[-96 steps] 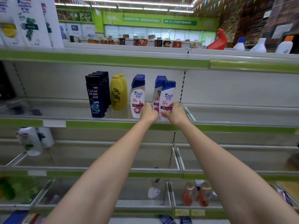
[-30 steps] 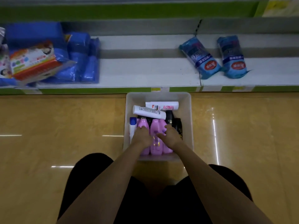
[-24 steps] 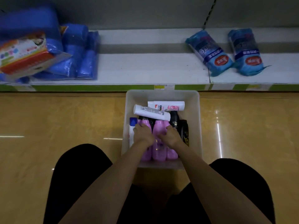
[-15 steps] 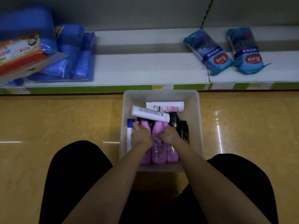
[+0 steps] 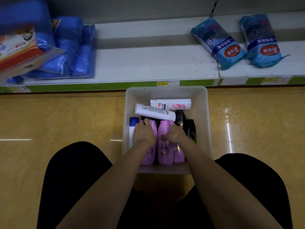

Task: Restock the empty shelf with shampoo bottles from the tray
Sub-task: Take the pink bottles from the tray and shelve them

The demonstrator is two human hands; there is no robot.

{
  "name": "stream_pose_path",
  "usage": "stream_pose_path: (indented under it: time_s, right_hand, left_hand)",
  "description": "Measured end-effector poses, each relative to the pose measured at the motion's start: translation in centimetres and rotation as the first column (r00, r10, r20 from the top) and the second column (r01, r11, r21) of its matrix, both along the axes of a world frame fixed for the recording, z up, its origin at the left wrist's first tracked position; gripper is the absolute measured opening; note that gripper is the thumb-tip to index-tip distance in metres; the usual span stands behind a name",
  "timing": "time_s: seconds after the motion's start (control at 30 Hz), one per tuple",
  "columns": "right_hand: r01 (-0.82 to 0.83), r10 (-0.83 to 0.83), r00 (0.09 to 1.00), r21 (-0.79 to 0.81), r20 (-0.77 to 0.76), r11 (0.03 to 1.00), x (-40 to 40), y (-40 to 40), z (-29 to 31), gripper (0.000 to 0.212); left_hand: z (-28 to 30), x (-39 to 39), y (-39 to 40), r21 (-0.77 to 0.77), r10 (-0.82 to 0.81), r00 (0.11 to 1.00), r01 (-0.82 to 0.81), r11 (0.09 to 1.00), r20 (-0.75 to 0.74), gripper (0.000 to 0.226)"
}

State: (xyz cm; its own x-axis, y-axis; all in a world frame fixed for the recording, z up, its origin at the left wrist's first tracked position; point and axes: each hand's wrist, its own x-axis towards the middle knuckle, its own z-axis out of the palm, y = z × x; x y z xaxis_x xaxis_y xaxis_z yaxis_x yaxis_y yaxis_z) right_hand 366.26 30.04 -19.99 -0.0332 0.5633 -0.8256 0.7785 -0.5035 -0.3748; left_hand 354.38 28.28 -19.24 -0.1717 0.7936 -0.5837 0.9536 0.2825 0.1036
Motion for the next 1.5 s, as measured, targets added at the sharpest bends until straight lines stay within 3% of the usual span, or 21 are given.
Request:
stream_pose_path:
  time_s: [0.1, 0.23, 0.37, 0.5, 0.6, 0.73, 0.87, 1.0, 1.13, 1.23, 1.3, 1.5]
  right_hand:
    - [0.015, -0.015, 1.000, 0.021, 0.017, 1.000, -0.2, 0.0, 0.2, 0.076]
    - [0.111, -0.110, 0.994, 0.052, -0.020, 0.992, -0.7, -0.2, 0.8, 0.063]
    - [0.327, -0.320, 0.938, 0.035, -0.135, 0.944, -1.4, -1.7, 2.5, 0.047]
    - [0.439, -0.429, 0.872, -0.011, -0.237, 0.898, -1.9, -3.4, 6.9, 0.046]
    - [0.531, -0.536, 0.786, -0.106, -0.308, 0.841, -1.8, -4.1, 12.2, 0.047]
    - [0.562, -0.565, 0.745, -0.124, -0.355, 0.818, -0.7, -4.3, 23.1, 0.048]
    - [0.518, -0.503, 0.788, -0.060, -0.354, 0.853, 0.3, -4.6, 34.0, 0.048]
    - [0.519, -0.473, 0.798, 0.026, -0.373, 0.855, 0.9, -5.2, 44.2, 0.052]
    - [0.485, -0.410, 0.842, 0.160, -0.352, 0.860, 1.4, -5.0, 53.3, 0.042]
    - [0.489, -0.414, 0.848, 0.187, -0.331, 0.852, 1.9, -3.9, 58.7, 0.033]
    - [0.502, -0.417, 0.843, 0.216, -0.341, 0.838, 2.1, -3.0, 62.5, 0.040]
    - [0.536, -0.379, 0.834, 0.426, -0.401, 0.729, 3.3, -0.3, 73.2, 0.040]
  left_hand:
    - [-0.1, 0.2, -0.4, -0.067, -0.022, 0.999, 0.024, 0.997, 0.032, 0.064]
    - [0.0, 0.6, -0.6, -0.215, 0.159, 0.977, -0.126, 0.969, 0.145, 0.085]
    - [1.8, -0.2, -1.6, -0.253, 0.376, 0.868, -0.303, 0.919, 0.324, 0.096]
    - [6.3, -1.4, -2.0, -0.256, 0.519, 0.710, -0.452, 0.854, 0.476, 0.084]
    - [11.5, -1.6, -2.0, -0.263, 0.508, 0.712, -0.435, 0.861, 0.486, 0.076]
    - [21.5, -0.8, -2.2, -0.256, 0.493, 0.691, -0.424, 0.869, 0.528, 0.067]
    - [31.6, -0.4, -2.5, -0.288, 0.538, 0.687, -0.455, 0.843, 0.488, 0.050]
    - [43.2, 0.3, -2.8, -0.273, 0.487, 0.718, -0.403, 0.873, 0.497, 0.043]
    - [52.3, 0.6, -2.4, -0.201, 0.405, 0.716, -0.357, 0.912, 0.568, 0.026]
    - [57.7, 1.1, -1.4, -0.157, 0.374, 0.708, -0.354, 0.922, 0.599, 0.040]
    - [61.6, 1.4, -0.6, -0.106, 0.356, 0.686, -0.380, 0.919, 0.634, 0.042]
    - [72.7, 1.7, 3.0, 0.018, 0.224, 0.534, -0.410, 0.912, 0.816, 0.050]
